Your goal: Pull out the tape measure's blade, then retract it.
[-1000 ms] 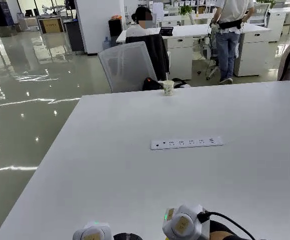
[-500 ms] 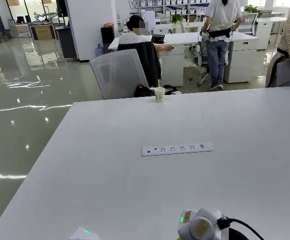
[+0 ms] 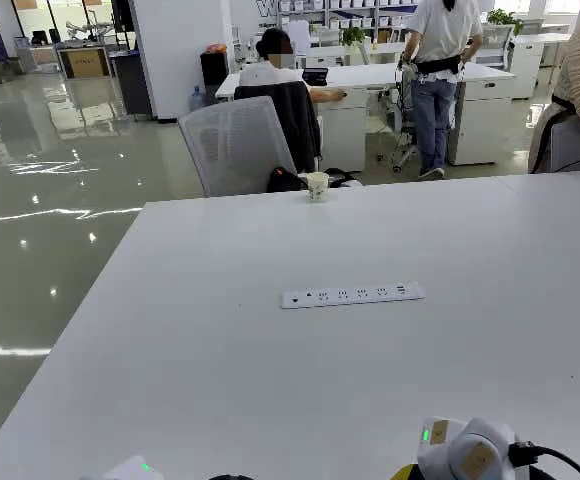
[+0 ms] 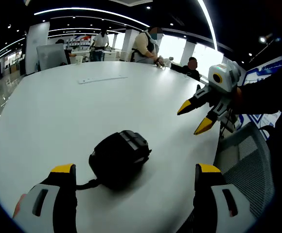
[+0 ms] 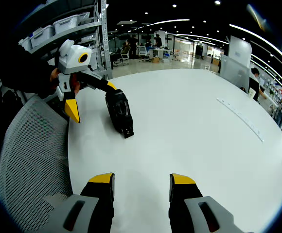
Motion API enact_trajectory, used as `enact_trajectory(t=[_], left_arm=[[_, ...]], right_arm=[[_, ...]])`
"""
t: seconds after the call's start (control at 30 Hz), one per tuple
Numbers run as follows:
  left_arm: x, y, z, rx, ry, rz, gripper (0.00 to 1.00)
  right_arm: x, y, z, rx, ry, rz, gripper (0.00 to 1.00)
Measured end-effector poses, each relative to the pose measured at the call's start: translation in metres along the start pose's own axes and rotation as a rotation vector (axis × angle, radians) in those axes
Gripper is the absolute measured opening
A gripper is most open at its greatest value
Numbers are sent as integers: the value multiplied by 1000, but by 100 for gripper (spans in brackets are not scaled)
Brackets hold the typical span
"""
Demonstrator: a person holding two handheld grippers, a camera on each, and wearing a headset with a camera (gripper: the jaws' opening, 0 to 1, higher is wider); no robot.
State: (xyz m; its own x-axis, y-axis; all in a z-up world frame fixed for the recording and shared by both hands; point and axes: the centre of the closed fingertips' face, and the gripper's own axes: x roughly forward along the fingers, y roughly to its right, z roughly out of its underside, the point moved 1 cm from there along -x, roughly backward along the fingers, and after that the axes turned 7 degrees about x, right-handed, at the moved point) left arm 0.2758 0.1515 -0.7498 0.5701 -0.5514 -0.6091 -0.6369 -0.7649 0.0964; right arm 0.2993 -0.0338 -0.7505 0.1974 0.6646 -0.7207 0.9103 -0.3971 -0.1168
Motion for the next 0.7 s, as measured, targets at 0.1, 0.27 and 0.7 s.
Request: enact_trajectory(t=[0.1,0.27,0.7], left_arm=[[-7,-1,4,-9,1,12,99],[-17,-4,9,-17,-11,18,99],[-36,-22,21,0,-41,4,99]], right_arm=[[-7,2,8,14,-3,8,46],[-18,5,26,6,-13,19,53],[-55,28,62,89,0,74,67]])
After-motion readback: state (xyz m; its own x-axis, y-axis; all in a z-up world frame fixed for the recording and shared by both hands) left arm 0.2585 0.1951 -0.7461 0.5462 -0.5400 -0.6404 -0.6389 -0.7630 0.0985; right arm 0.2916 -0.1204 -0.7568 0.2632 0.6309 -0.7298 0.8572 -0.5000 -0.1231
